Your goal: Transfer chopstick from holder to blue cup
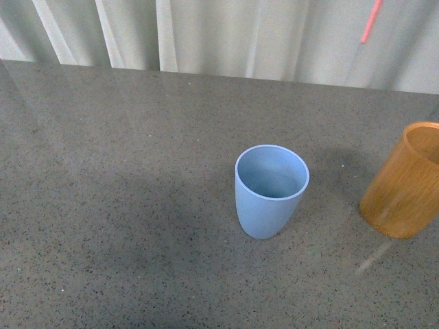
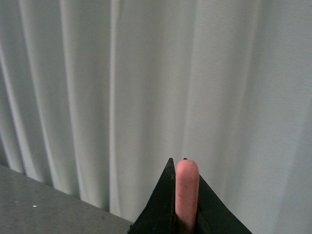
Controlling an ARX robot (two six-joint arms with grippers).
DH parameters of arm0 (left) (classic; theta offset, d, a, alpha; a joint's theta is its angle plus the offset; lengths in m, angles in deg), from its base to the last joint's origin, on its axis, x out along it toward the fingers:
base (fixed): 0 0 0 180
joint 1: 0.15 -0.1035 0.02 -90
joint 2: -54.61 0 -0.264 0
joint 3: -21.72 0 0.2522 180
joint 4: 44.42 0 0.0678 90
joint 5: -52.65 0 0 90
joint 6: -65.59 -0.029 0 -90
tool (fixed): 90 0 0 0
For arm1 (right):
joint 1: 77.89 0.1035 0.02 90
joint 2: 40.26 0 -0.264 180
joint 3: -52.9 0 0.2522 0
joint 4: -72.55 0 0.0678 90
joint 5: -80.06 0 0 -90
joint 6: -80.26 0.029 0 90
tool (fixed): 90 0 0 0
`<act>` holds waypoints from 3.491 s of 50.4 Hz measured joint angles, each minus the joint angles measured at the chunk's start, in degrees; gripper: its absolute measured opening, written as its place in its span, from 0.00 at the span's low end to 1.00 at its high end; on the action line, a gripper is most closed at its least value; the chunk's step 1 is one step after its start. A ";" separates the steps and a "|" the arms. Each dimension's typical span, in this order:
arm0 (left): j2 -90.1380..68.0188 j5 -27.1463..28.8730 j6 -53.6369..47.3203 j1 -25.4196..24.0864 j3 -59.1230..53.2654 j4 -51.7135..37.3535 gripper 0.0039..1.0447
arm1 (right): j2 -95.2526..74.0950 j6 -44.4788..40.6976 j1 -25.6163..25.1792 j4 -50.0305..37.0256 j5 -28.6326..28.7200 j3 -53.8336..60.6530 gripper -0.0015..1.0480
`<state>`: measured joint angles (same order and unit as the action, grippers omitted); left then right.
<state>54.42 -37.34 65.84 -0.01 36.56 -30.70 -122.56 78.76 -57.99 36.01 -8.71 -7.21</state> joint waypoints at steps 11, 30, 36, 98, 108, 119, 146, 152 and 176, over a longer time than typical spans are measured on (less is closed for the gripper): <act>0.00 0.00 0.00 0.00 0.00 0.00 0.94 | -1.86 2.71 5.60 -3.30 0.87 2.89 0.01; 0.00 -0.02 -0.02 0.00 0.00 0.00 0.94 | -9.49 3.54 8.31 -9.73 0.85 7.85 0.01; 0.00 -0.02 0.00 0.00 0.00 0.00 0.94 | -10.97 3.76 8.90 -10.25 0.83 7.85 0.01; 0.00 0.00 0.00 0.00 0.00 0.00 0.94 | -10.78 7.37 7.54 -5.64 -5.49 10.10 0.92; 0.00 0.00 -0.02 0.00 0.00 0.00 0.94 | 8.26 11.34 -0.55 18.10 -14.05 11.26 0.90; 0.00 -0.02 -0.02 0.00 0.00 0.00 0.94 | 28.96 5.99 -9.51 35.28 -17.99 20.61 0.90; 0.00 0.00 -0.02 0.00 0.00 0.00 0.94 | 37.31 1.77 -14.45 16.74 -6.49 35.43 0.30; 0.00 0.00 -0.02 0.00 0.00 0.00 0.94 | 40.41 1.68 -17.07 17.64 -2.25 37.59 0.12; 0.00 0.00 0.00 0.00 0.00 0.00 0.94 | 51.56 1.57 -19.78 23.52 -1.29 42.64 0.01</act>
<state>54.42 -37.34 65.84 -0.01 36.56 -30.70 -71.00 80.33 -77.77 59.53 -10.00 35.44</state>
